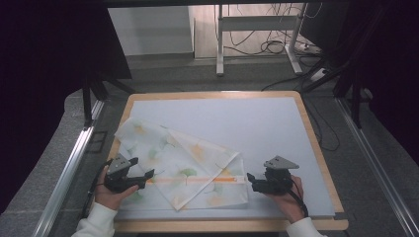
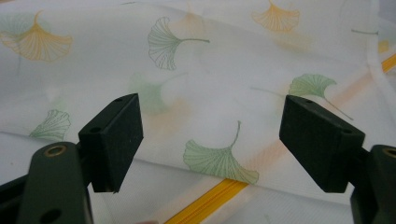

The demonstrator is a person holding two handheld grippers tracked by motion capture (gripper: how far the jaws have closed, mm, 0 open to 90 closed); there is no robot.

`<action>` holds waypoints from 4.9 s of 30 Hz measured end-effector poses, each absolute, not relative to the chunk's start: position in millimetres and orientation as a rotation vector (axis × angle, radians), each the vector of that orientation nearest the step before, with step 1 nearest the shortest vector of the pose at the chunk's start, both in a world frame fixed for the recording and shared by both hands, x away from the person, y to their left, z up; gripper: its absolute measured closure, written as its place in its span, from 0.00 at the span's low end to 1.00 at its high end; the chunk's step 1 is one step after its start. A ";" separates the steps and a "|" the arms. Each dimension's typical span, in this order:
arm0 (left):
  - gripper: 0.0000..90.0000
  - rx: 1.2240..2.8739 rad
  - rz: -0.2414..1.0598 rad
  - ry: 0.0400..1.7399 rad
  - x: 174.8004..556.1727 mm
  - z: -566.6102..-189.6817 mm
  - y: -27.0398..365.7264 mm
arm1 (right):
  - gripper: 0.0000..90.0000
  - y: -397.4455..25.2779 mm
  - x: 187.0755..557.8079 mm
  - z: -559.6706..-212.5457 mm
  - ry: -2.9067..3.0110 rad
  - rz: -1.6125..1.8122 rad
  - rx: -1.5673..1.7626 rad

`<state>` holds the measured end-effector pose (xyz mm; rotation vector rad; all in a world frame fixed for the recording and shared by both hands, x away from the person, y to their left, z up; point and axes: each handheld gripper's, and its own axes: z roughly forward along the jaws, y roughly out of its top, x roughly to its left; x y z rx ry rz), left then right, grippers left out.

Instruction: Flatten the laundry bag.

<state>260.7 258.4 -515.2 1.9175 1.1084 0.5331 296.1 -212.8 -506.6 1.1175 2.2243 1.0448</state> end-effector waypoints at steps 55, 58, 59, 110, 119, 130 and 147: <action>0.26 1.995 0.470 1.095 266.4 -518.6 248.8 | 0.35 -123.7 311.6 -453.1 2.466 1.180 0.891; 0.26 2.000 0.472 1.090 265.7 -518.0 248.8 | 0.35 -119.2 308.7 -456.9 2.491 1.183 0.868; 0.26 2.001 0.473 1.088 265.4 -517.9 248.7 | 0.36 -118.9 305.9 -458.0 2.499 1.180 0.855; 0.26 2.001 0.473 1.089 267.2 -519.4 251.5 | 0.39 18.3 263.3 -512.3 2.853 0.969 0.534; 0.26 1.987 0.494 1.098 266.5 -518.4 252.9 | 0.38 22.0 261.8 -522.9 2.865 0.910 0.531; 0.26 1.993 0.487 1.095 266.6 -518.9 252.4 | 0.60 19.6 261.4 -525.4 2.801 0.870 0.549; 0.25 2.006 0.485 1.090 267.1 -519.6 252.1 | 0.93 8.3 273.9 -522.0 2.781 0.911 0.577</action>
